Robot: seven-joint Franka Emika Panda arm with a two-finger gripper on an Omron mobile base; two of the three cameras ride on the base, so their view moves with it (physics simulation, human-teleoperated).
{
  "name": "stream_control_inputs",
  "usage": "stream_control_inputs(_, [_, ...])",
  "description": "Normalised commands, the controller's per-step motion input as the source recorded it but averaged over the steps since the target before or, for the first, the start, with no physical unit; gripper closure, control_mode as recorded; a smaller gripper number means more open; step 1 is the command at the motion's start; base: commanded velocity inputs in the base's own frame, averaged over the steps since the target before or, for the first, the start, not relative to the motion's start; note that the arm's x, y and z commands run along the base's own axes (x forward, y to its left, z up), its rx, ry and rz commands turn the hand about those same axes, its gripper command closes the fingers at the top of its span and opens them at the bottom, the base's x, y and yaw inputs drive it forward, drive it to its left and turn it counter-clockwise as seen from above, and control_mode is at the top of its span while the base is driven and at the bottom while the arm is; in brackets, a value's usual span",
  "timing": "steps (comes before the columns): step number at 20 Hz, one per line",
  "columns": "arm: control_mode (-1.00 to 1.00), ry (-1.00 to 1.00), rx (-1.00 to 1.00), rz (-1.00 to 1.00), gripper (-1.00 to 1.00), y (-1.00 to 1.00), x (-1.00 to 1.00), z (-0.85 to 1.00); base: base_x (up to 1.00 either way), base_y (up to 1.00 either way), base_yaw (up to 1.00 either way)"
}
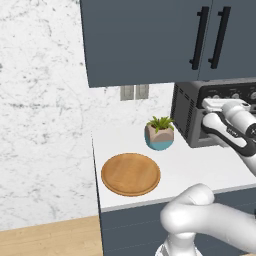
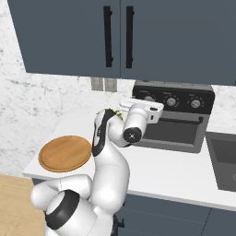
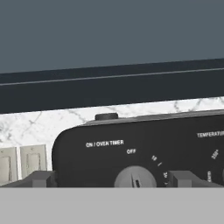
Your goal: Pick up the kebab skewer and baguette bread, and place them inside the toaster oven. Close the toaster oven door and start by setting the timer.
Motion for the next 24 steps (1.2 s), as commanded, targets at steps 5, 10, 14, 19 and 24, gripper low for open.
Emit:
stream_control_inputs(5, [-1.0, 0.0, 0.0, 0.01, -1.0, 0.0, 0.02, -0.06, 0.0, 0.0, 0.0])
stream_control_inputs(10, [-1.0, 0.0, 0.0, 0.01, -1.0, -0.1, 0.02, -0.08, 0.0, 0.0, 0.0])
stream_control_inputs(14, [-1.0, 0.0, 0.0, 0.0, -1.0, -0.18, 0.17, -0.02, 0.0, 0.0, 0.0])
stream_control_inputs(19, [-1.0, 0.0, 0.0, 0.01, -1.0, -0.14, 0.15, -0.01, 0.0, 0.0, 0.0])
stream_control_inputs(24, [-1.0, 0.0, 0.0, 0.01, -1.0, -0.03, 0.02, -0.06, 0.0, 0.0, 0.0])
